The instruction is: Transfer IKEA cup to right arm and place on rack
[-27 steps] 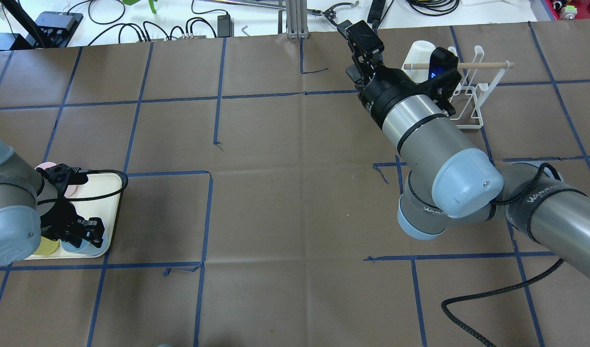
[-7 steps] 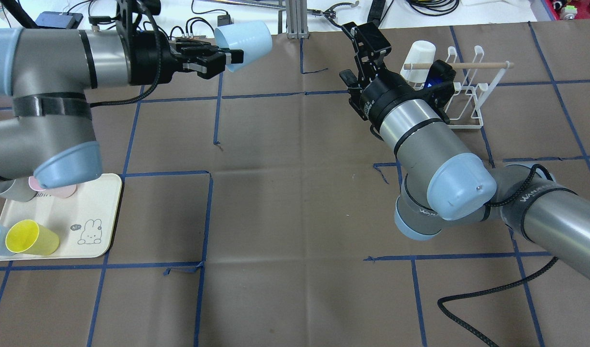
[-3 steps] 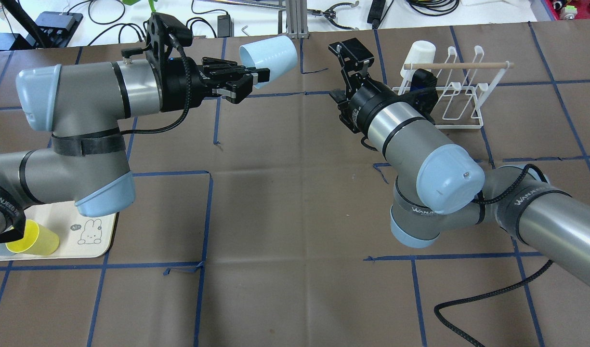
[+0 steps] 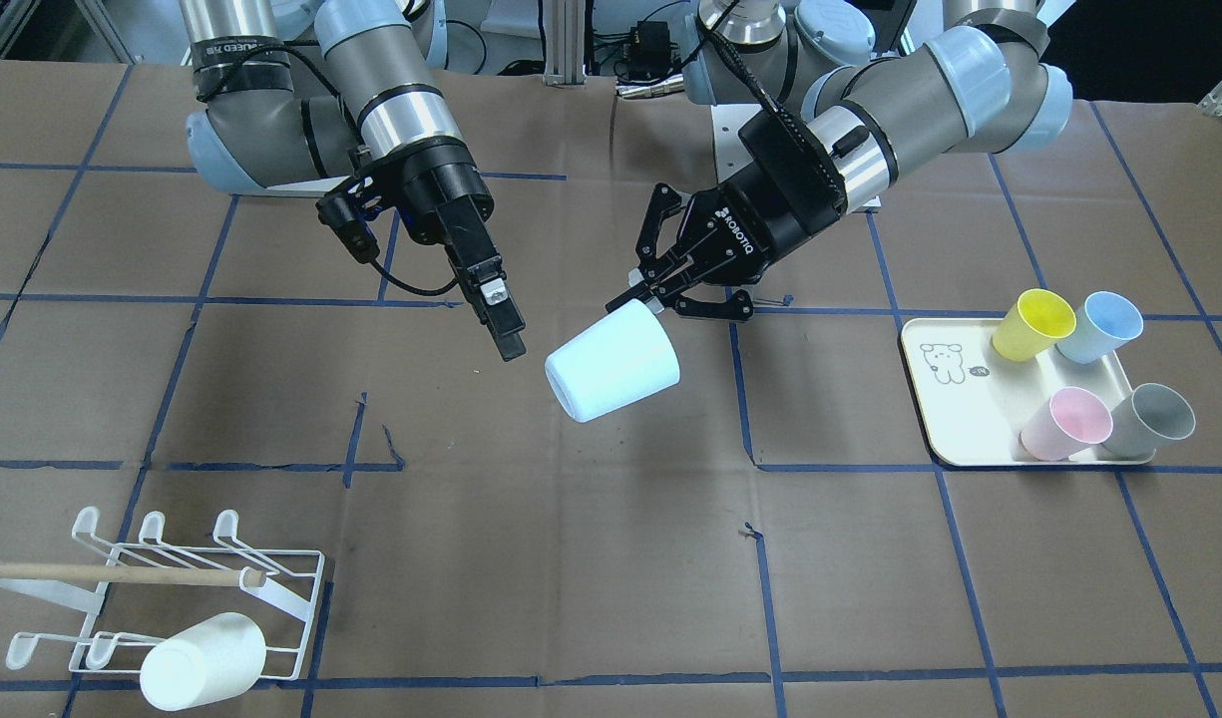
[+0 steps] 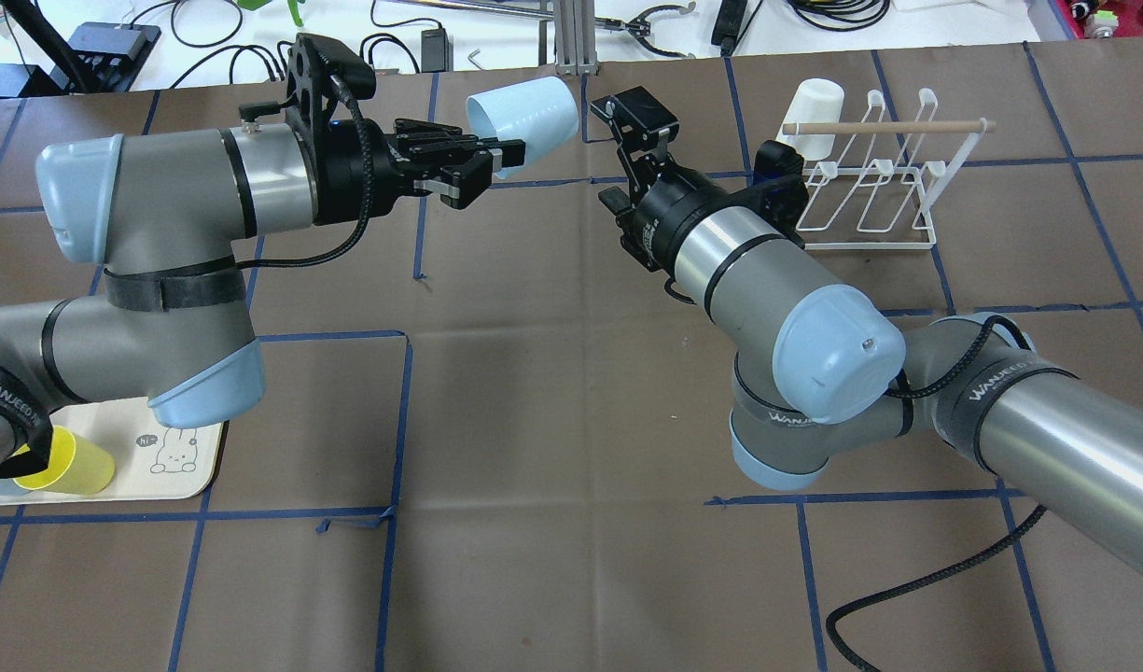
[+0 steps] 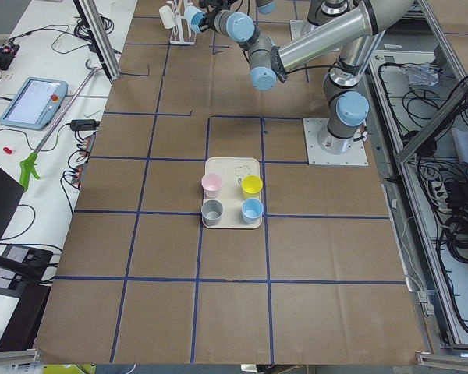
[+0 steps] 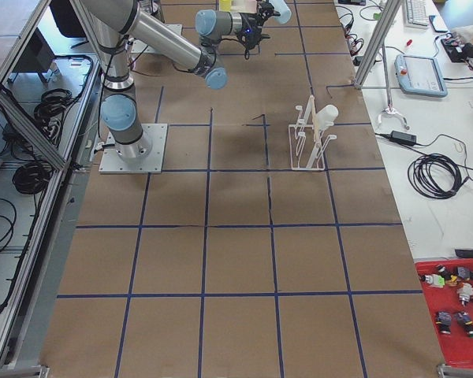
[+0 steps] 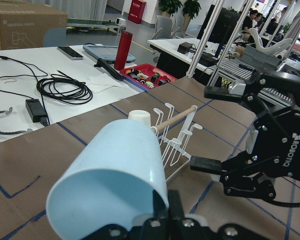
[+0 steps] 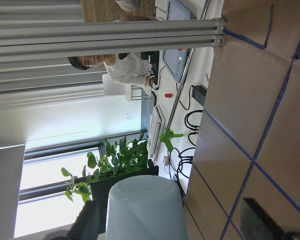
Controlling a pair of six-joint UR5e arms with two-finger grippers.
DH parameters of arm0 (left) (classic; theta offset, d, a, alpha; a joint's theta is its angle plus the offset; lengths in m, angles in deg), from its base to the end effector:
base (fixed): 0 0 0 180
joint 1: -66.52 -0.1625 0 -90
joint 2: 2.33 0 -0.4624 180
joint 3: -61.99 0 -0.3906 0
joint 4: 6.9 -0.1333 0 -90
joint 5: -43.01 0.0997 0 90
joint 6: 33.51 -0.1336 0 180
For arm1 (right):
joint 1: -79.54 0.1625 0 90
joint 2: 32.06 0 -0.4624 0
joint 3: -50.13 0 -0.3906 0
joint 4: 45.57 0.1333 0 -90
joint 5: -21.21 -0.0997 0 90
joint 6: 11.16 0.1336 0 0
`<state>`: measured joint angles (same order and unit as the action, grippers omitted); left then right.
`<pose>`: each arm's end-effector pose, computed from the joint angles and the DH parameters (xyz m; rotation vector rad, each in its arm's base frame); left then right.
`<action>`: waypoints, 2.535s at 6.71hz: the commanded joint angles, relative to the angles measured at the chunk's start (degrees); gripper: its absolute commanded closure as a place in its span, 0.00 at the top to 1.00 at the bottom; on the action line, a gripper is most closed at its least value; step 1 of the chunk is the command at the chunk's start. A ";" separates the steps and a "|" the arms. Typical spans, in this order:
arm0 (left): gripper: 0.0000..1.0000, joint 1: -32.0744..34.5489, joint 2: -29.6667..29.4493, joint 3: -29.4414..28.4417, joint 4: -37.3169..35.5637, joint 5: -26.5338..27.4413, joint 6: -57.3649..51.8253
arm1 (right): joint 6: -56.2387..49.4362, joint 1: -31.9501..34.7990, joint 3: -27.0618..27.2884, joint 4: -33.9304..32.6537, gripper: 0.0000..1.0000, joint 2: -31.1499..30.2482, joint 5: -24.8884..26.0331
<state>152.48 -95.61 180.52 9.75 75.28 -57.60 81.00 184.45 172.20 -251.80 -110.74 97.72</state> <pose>-0.2118 -0.4965 0.4310 -0.8011 -1.9996 1.0582 0.2948 -0.4681 0.4045 1.0606 1.5941 -0.6550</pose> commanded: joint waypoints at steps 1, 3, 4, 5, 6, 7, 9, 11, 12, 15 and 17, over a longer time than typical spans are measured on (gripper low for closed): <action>0.04 0.17 0.29 0.55 0.05 0.07 0.09 | 0.03 1.08 -2.44 2.13 1.00 0.28 0.13; 0.04 0.17 0.20 0.56 0.05 0.07 0.09 | 0.12 1.43 -4.71 2.24 1.00 3.16 0.05; 0.04 0.26 0.29 0.47 0.05 0.07 0.18 | 0.12 2.30 -7.17 2.24 0.99 5.27 0.22; 0.04 0.26 0.29 0.56 0.05 0.07 0.27 | 0.12 2.57 -8.93 2.50 0.99 6.68 0.31; 0.04 0.17 0.20 0.47 0.05 0.07 0.27 | 0.20 2.84 -9.65 2.59 0.99 7.31 0.22; 0.04 0.17 0.29 0.47 0.05 0.07 0.36 | 1.16 2.84 -9.83 2.59 0.99 7.49 0.22; 0.04 0.17 0.46 0.47 0.05 0.07 0.45 | 1.35 3.10 -9.65 2.59 0.78 7.49 -0.04; 0.06 0.17 0.55 0.47 0.14 0.07 0.62 | 1.35 3.10 -9.48 2.33 0.55 7.40 -0.39; 0.26 0.17 0.20 0.21 0.05 0.16 1.67 | 1.26 3.10 -9.48 2.33 0.45 7.31 -0.39; 0.99 0.00 0.02 -0.41 -0.30 1.30 6.67 | 1.26 3.10 -9.48 2.24 0.35 7.23 -0.48; 0.99 -2.19 1.51 0.11 -0.13 1.47 7.91 | 0.91 3.10 -9.83 1.98 0.27 7.31 -0.48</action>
<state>151.62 -94.92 180.31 9.54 76.61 -50.65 82.14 187.55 162.59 -249.67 -103.52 97.24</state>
